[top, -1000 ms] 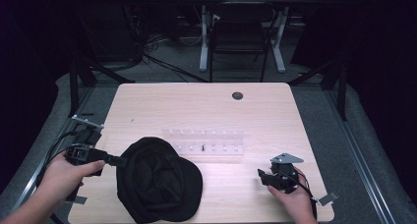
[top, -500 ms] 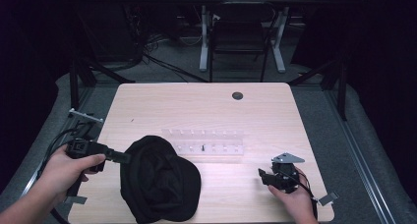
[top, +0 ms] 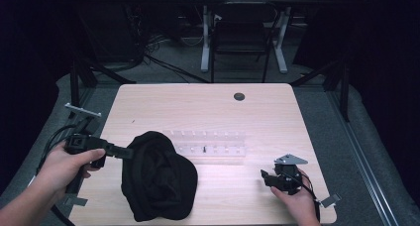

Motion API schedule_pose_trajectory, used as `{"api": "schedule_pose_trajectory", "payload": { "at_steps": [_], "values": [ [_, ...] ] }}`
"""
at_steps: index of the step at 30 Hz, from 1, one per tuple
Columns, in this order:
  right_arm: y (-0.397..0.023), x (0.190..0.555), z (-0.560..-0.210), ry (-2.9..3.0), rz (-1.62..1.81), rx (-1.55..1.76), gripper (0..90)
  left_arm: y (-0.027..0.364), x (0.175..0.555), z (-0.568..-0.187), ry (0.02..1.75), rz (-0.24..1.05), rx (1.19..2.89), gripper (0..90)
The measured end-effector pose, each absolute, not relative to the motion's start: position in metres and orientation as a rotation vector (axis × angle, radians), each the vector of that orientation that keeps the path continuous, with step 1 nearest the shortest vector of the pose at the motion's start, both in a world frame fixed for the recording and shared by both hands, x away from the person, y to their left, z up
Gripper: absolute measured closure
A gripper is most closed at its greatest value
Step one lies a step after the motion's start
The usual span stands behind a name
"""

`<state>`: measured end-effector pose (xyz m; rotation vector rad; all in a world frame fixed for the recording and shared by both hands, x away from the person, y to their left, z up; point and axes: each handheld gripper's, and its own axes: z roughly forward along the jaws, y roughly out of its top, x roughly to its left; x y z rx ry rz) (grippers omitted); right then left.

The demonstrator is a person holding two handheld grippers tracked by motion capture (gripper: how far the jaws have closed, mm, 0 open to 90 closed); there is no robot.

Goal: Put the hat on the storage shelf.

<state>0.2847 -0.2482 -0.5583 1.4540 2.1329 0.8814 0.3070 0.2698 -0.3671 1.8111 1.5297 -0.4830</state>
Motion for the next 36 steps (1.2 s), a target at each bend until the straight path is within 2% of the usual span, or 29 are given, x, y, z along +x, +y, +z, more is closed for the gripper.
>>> {"api": "schedule_pose_trajectory", "payload": {
  "at_steps": [15,25,36],
  "values": [
    [-0.249,0.285,-0.558,2.127,0.875,1.461,39.4,0.268,0.309,-0.337,1.480,-0.443,1.802,85.4],
    [-0.249,0.285,-0.559,2.125,0.879,1.461,39.4,0.277,0.315,-0.313,1.462,-0.414,1.726,85.4],
    [-0.249,0.285,-0.559,2.120,0.887,1.459,39.4,0.270,0.327,-0.304,1.431,-0.407,1.698,85.4]
  ]
}}
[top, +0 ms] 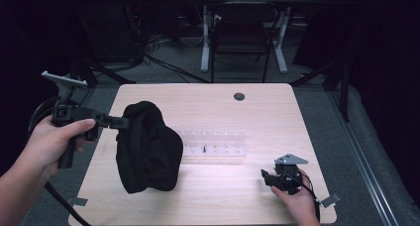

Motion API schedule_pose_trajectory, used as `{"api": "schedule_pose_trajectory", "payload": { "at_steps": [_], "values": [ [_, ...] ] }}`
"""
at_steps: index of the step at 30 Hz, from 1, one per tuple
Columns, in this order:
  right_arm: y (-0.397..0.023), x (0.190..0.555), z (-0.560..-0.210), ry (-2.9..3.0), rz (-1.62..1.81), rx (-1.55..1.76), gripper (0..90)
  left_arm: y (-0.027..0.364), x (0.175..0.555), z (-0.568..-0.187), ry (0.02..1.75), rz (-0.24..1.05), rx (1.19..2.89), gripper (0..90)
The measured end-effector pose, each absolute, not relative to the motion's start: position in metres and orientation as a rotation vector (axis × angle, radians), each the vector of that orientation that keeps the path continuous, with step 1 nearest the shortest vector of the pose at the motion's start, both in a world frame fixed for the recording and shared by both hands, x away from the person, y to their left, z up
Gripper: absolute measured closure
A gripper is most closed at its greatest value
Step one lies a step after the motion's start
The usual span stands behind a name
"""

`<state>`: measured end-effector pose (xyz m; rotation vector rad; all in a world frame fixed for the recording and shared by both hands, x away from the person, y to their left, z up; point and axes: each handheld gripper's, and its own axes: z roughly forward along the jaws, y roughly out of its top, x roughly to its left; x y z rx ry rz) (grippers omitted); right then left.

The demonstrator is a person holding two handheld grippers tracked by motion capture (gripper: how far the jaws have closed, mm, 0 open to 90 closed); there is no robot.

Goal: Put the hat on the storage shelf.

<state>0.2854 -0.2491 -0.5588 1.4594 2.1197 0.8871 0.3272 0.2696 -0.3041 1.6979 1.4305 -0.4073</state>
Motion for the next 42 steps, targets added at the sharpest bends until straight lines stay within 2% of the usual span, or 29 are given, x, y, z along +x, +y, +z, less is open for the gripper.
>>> {"api": "schedule_pose_trajectory", "payload": {
  "at_steps": [19,42],
  "values": [
    [-0.249,0.286,-0.559,2.118,0.887,1.451,39.5,0.253,0.350,-0.286,1.426,-0.369,1.677,85.4],
    [-0.251,0.286,-0.559,2.120,0.896,1.446,39.8,0.218,0.392,-0.282,1.427,-0.349,1.620,85.3]
  ]
}}
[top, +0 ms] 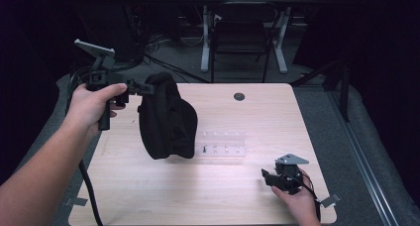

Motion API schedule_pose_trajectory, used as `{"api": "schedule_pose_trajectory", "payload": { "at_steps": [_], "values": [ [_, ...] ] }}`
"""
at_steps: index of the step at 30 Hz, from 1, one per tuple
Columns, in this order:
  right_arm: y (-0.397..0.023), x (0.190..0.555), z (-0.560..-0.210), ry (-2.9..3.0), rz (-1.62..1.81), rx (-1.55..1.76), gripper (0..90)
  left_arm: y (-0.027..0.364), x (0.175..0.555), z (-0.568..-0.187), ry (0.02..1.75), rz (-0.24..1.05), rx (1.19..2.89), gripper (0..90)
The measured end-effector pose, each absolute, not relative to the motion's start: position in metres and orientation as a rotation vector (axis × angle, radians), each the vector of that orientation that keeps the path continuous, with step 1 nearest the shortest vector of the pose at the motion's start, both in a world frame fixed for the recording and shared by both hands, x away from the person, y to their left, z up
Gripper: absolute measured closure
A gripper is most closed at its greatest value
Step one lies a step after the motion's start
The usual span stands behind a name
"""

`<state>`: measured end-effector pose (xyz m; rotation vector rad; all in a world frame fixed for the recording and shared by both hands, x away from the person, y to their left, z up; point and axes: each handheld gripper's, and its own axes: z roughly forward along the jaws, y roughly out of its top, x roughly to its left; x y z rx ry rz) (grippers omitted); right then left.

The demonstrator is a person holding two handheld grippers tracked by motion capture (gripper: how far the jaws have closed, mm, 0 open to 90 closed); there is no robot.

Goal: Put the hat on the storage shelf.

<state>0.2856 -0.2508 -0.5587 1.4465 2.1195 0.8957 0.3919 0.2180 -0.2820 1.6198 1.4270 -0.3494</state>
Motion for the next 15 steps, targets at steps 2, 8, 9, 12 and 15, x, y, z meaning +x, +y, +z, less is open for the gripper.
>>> {"api": "schedule_pose_trajectory", "payload": {
  "at_steps": [2,8,9,12,15],
  "values": [
    [-0.251,0.286,-0.559,2.118,0.892,1.446,39.9,0.217,0.393,-0.282,1.421,-0.352,1.623,85.3],
    [-0.252,0.286,-0.558,2.110,0.903,1.448,40.0,0.202,0.402,-0.286,1.440,-0.355,1.625,85.3],
    [-0.252,0.285,-0.558,2.109,0.912,1.448,39.9,0.201,0.403,-0.287,1.439,-0.353,1.630,85.3],
    [-0.252,0.285,-0.557,2.110,0.912,1.448,39.9,0.199,0.406,-0.288,1.432,-0.355,1.636,85.3],
    [-0.253,0.285,-0.557,2.110,0.921,1.447,40.0,0.194,0.408,-0.289,1.441,-0.357,1.632,85.3]
  ]
}}
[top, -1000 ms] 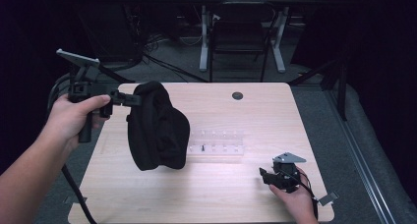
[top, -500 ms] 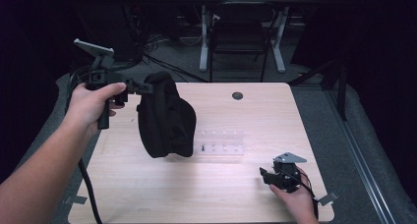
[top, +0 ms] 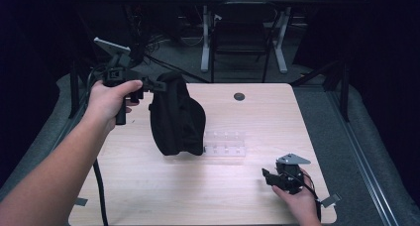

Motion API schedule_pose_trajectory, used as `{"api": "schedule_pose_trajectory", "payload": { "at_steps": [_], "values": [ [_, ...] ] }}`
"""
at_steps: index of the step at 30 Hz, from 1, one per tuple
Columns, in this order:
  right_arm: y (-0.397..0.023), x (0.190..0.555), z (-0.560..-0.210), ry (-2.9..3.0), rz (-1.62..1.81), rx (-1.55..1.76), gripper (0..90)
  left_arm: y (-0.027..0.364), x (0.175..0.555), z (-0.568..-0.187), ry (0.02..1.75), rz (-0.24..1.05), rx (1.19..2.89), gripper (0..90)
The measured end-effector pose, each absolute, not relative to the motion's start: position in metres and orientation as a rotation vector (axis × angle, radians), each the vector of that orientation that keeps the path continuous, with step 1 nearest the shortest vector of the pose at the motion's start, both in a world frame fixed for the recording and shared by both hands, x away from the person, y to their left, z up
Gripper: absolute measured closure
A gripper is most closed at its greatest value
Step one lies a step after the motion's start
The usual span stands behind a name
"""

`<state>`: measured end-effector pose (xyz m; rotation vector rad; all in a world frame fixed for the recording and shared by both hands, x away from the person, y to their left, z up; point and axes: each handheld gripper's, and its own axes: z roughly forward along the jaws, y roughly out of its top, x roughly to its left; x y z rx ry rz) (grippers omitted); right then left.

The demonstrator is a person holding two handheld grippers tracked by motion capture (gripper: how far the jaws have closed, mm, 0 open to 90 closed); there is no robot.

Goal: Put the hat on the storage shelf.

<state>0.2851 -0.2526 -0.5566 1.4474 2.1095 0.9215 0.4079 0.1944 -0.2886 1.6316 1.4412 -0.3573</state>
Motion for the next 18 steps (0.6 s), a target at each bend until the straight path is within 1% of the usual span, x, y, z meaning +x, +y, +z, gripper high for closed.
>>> {"api": "schedule_pose_trajectory", "payload": {
  "at_steps": [9,10,15,18],
  "values": [
    [-0.250,0.284,-0.553,2.107,0.946,1.415,42.1,0.182,0.410,-0.292,1.441,-0.346,1.664,85.3],
    [-0.249,0.283,-0.551,2.113,0.952,1.407,43.8,0.179,0.410,-0.292,1.440,-0.342,1.664,85.3],
    [-0.243,0.283,-0.546,2.113,0.953,1.407,46.0,0.175,0.411,-0.293,1.438,-0.332,1.667,85.2],
    [-0.238,0.284,-0.538,2.149,0.991,1.390,50.2,0.172,0.410,-0.292,1.434,-0.336,1.666,85.2]
  ]
}}
